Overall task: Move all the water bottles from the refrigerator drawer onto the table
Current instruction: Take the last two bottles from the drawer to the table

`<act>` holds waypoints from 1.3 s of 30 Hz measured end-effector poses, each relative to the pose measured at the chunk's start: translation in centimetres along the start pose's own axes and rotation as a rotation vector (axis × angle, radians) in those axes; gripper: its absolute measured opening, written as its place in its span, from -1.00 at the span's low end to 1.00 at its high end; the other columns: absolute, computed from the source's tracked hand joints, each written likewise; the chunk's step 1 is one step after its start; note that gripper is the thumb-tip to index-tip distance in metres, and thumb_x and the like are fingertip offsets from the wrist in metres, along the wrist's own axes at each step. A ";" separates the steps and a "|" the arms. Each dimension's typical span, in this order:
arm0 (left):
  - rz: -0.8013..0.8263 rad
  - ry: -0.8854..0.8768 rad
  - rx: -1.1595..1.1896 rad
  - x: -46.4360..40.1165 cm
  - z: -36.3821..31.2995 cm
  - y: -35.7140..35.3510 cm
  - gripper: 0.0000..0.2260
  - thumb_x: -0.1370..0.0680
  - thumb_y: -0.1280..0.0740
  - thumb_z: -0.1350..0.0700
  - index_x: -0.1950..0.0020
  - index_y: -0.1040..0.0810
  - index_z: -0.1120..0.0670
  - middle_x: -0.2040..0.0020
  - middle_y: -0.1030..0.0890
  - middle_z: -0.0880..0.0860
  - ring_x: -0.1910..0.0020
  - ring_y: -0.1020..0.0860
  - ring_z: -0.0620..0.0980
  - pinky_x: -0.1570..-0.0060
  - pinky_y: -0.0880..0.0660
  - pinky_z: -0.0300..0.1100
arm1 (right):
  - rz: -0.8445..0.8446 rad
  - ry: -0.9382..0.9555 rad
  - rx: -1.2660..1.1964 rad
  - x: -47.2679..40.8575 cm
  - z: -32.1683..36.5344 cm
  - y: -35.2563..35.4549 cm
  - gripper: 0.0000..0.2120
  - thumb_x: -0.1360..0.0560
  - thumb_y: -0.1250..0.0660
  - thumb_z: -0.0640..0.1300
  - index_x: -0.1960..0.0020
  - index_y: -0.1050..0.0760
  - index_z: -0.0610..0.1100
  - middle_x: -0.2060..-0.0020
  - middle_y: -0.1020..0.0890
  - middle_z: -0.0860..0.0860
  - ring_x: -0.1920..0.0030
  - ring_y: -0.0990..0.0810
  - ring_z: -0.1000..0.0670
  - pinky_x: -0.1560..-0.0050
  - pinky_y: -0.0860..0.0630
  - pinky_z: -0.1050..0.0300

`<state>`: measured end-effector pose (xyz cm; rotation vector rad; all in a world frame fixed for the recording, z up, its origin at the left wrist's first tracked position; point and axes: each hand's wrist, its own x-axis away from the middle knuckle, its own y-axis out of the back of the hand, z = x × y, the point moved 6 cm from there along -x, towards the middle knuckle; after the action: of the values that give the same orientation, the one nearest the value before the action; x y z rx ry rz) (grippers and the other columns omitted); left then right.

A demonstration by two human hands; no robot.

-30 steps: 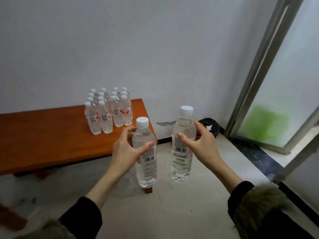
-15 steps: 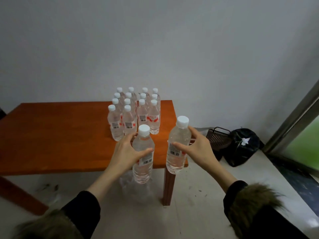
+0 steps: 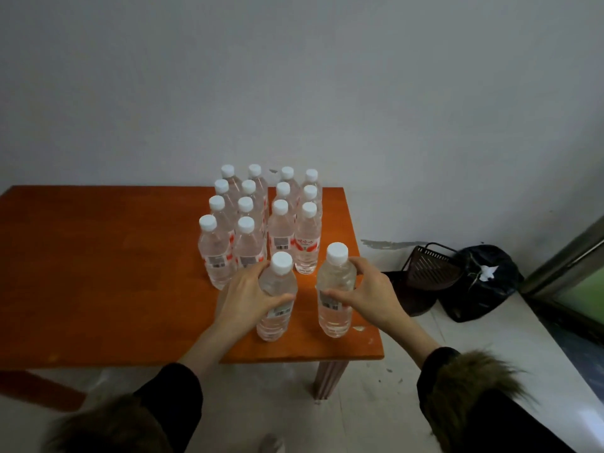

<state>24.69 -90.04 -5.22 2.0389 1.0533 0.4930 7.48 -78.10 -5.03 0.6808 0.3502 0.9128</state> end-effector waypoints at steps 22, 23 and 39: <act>0.185 -0.065 0.188 -10.9 2.2 -4.1 -0.37 -0.36 -0.50 0.07 -0.38 -0.35 0.02 -0.34 -0.47 -0.02 -0.35 -0.39 -0.02 -0.32 -0.28 -0.12 | 0.093 -0.105 -0.130 -10.9 -2.8 -6.5 -0.28 -0.27 -0.55 -0.02 -0.35 -0.33 0.00 -0.22 -0.50 0.09 -0.19 -0.44 0.12 -0.23 -0.47 0.06; 0.183 -0.063 0.186 -11.0 2.3 -4.2 -0.38 -0.36 -0.50 0.06 -0.37 -0.35 0.01 -0.34 -0.47 -0.02 -0.35 -0.40 -0.02 -0.33 -0.30 -0.08 | 0.098 -0.101 -0.118 -11.1 -2.8 -6.4 -0.30 -0.27 -0.55 -0.02 -0.34 -0.34 0.01 -0.19 -0.47 0.09 -0.18 -0.42 0.12 -0.23 -0.45 0.07; 0.018 0.042 0.152 -10.9 2.0 -3.7 -0.47 -0.39 -0.46 0.12 -0.29 -0.33 0.12 -0.27 -0.51 0.10 -0.27 -0.47 0.08 -0.20 -0.41 -0.07 | -0.002 -0.191 -0.200 -11.0 -3.2 -6.8 -0.33 -0.27 -0.56 -0.10 -0.26 -0.30 -0.02 -0.24 -0.46 0.06 -0.22 -0.41 0.11 -0.21 -0.40 0.20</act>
<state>17.69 -98.54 -9.22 2.1807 1.1288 0.4799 3.51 -88.77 -12.02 0.5770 0.0874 0.8600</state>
